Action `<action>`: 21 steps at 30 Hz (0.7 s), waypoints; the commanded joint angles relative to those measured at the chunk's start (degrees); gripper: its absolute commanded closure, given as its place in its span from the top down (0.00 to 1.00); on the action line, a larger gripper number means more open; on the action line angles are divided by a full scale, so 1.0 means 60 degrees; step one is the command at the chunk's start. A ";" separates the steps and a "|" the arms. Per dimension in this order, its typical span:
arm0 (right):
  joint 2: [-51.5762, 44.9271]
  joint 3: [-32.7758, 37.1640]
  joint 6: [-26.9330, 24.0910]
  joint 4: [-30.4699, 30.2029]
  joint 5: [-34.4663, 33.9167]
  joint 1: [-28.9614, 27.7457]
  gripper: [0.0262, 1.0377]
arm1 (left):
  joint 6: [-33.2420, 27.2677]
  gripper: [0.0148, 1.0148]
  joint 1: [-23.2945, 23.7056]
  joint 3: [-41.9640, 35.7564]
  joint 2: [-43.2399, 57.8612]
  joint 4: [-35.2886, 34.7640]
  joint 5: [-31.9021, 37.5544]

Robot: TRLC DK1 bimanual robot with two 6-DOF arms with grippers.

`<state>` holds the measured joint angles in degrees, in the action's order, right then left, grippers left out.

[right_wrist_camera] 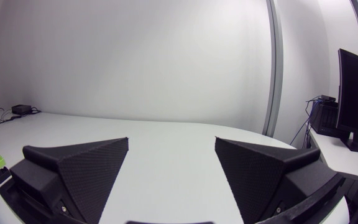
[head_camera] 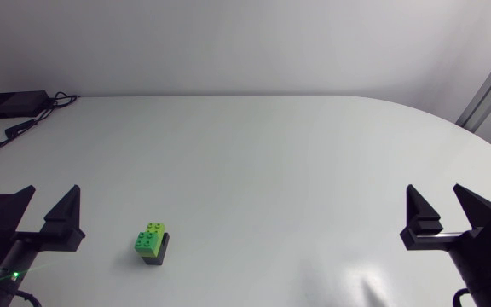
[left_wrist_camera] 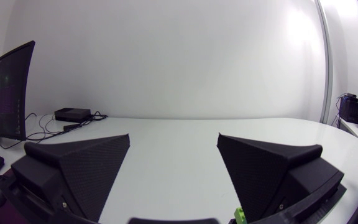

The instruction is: Separate the duplo bricks

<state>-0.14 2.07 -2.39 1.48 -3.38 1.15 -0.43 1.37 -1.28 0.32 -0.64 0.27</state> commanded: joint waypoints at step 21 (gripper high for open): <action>0.0068 -0.0388 0.0150 -0.0085 -0.0023 -0.0001 0.97 | -0.0075 0.97 -0.0140 0.0198 -0.0141 0.0020 0.0042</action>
<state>-0.14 2.07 -2.39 1.48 -3.38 1.15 -0.43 0.93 -1.28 0.32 -0.64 0.27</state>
